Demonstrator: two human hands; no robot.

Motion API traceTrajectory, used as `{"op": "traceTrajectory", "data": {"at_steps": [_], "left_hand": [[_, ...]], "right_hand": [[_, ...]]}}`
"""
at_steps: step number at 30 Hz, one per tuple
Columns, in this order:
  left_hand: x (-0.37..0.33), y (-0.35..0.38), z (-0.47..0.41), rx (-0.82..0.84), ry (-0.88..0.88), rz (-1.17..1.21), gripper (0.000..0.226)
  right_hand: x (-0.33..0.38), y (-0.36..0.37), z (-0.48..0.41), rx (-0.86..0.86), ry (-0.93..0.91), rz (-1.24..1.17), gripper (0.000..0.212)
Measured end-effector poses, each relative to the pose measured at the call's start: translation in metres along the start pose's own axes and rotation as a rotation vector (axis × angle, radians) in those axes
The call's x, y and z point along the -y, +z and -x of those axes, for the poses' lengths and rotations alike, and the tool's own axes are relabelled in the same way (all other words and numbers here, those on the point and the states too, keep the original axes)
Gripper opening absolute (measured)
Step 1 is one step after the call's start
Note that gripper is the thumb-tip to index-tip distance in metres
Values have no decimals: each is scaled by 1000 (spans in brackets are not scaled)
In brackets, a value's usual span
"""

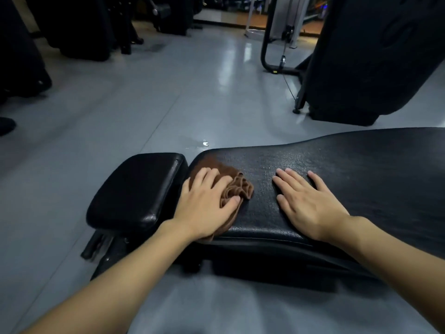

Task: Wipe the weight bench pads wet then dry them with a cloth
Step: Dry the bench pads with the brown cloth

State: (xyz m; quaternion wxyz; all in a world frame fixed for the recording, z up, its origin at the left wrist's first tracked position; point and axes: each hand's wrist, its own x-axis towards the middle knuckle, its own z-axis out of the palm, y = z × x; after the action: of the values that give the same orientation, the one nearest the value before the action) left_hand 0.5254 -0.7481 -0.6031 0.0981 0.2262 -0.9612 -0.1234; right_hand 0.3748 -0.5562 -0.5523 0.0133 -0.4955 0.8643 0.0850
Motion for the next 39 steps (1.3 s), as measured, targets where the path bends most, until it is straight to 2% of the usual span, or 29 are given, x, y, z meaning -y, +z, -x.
{"op": "traceTrajectory", "data": {"at_steps": [4,7,9,11,15,19,21,24,27,29,31,33,35,37,39], "left_hand": [[0,-1,50,-31,-42,-26,72],[0,-6,50,5,-58,-36,75],[0,-9,37,31,-79,-32,78],[6,-9,15,38,-112,-14,79],[17,-2,-42,81,-202,3,65],[13,2,-100,85,-287,31,63],[3,2,-112,98,-265,15,65],[-7,1,-106,111,-128,3,69],[2,-12,-87,102,-88,185,61],[13,-22,-69,28,-144,297,54],[27,-23,-50,22,-193,340,51],[39,-22,-36,67,-209,377,50],[44,-26,-34,102,-228,416,51],[45,-30,-40,126,-261,380,47],[47,-31,-45,146,-304,336,37]], "right_hand": [[-1,-2,1,18,-23,8,89],[-1,-1,3,19,-37,26,95],[0,1,3,8,-41,30,102],[-1,2,2,-7,-40,22,99],[0,3,2,-20,-41,14,94],[0,2,-1,-21,-34,-8,98],[-1,2,-2,-12,-34,-20,101],[-1,-1,-2,4,-23,-5,109],[1,-8,1,24,-24,5,109],[5,-17,-7,-6,-35,42,101],[16,-29,-32,-95,-52,54,83],[38,-40,-72,-232,-112,-59,65],[65,-44,-118,-308,-176,-229,61],[86,-39,-158,-236,-186,-317,65],[94,-26,-182,-57,-159,-284,69]]}}
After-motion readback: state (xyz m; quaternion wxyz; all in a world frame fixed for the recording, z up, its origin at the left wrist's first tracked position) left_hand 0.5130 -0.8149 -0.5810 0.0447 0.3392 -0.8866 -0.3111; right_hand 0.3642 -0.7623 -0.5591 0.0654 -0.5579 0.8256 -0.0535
